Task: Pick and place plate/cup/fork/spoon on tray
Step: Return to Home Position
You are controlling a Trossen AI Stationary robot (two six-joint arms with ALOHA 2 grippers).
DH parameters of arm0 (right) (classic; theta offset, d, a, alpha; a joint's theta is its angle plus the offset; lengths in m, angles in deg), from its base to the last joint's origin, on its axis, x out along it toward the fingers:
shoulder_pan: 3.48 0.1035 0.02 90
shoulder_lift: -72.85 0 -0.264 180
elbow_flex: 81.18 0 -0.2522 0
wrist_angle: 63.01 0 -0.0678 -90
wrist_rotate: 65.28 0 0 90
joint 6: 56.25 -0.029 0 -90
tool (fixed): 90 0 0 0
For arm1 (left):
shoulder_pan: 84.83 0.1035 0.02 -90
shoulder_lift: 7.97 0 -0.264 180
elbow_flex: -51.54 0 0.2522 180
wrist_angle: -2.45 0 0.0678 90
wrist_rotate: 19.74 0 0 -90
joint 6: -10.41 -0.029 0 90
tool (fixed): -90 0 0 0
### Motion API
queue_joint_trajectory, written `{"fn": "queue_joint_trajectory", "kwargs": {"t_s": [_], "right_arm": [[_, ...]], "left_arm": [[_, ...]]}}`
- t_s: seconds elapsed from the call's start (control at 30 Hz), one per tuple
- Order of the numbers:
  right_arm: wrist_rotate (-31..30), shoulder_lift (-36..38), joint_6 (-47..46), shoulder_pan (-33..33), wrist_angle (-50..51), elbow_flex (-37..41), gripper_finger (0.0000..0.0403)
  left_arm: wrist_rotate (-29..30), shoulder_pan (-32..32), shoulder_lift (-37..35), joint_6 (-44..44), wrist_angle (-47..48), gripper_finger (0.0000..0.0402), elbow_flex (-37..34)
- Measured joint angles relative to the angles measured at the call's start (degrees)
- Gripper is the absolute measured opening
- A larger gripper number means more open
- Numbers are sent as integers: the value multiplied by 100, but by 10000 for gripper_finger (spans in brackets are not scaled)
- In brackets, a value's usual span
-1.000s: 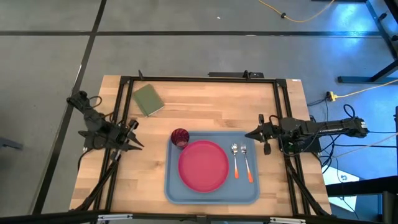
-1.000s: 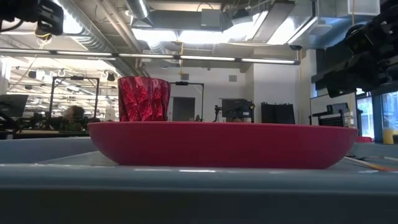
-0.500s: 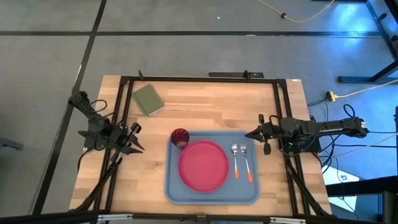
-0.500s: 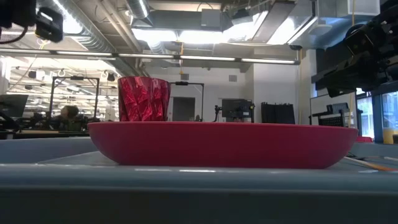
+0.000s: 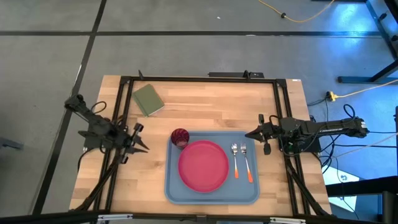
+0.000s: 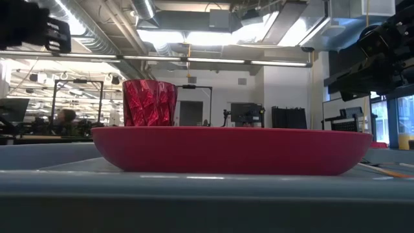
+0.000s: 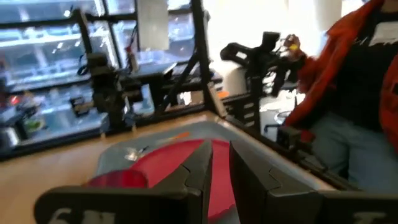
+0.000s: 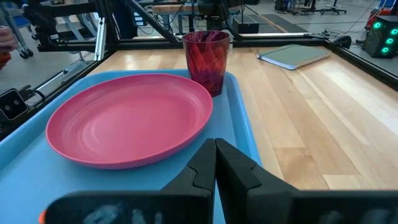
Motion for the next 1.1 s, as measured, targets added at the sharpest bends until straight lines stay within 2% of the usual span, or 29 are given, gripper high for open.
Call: {"fn": "queue_joint_trajectory", "kwargs": {"t_s": [0.1, 0.27, 1.1], "right_arm": [[0, 0, 4, 0, 0, 0, 14], [2, 0, 4, 2, 0, 0, 14], [4, 0, 4, 2, 0, -2, 14]], "left_arm": [[-81, 212, 1, 67, 349, 47, 1], [-542, 381, 103, 145, 413, 47, 2], [-490, 381, 105, 199, 411, 47, 0]]}}
